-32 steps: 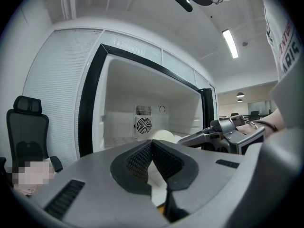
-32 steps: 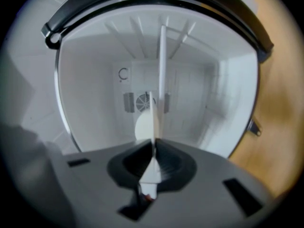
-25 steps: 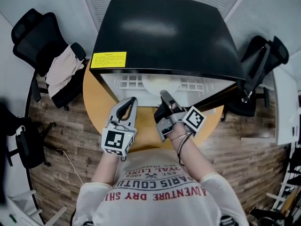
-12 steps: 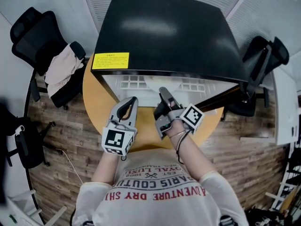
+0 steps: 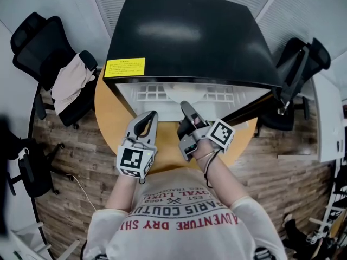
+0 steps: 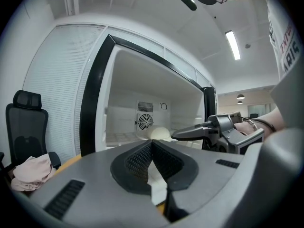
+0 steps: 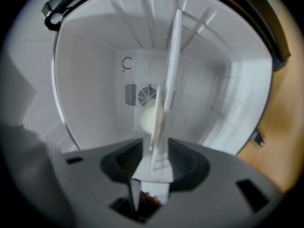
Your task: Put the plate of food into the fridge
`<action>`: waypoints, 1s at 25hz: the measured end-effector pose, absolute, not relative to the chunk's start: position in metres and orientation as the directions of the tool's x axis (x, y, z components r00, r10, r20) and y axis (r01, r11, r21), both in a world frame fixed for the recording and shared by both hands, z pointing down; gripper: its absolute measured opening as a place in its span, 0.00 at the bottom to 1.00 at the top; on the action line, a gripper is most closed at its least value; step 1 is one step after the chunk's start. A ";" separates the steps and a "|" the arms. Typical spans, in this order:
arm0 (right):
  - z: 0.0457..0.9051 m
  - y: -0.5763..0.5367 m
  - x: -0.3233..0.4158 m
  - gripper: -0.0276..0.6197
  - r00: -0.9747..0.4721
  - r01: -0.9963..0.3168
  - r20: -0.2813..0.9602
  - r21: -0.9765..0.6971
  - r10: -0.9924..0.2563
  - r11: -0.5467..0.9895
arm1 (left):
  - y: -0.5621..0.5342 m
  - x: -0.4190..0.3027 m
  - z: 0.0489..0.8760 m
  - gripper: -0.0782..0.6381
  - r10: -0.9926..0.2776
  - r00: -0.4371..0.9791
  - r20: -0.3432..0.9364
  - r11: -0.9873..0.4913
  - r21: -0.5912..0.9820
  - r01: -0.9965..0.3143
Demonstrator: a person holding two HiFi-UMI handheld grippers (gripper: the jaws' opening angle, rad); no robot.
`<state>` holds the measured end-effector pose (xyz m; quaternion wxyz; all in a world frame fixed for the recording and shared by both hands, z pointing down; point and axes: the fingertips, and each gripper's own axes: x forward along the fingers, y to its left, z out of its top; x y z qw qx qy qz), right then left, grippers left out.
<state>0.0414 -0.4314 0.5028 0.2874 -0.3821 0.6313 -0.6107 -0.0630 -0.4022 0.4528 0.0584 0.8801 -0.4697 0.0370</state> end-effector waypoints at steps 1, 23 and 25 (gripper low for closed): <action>0.501 -0.427 0.041 0.30 -0.542 -0.145 0.105 -0.989 -0.834 -0.030 | -0.401 -0.062 0.452 0.15 -0.820 0.560 0.118 -0.556 0.066 -0.829; 0.446 -0.361 0.050 0.09 -0.478 -0.878 0.097 -0.085 -0.873 0.471 | -0.372 -0.057 0.450 0.15 -0.783 0.612 0.113 -0.606 0.083 -0.791; 0.448 -0.359 0.047 0.09 -0.481 -0.877 0.110 -0.036 -0.870 0.480 | -0.370 -0.055 0.451 0.15 -0.776 0.620 0.116 -0.615 0.078 -0.785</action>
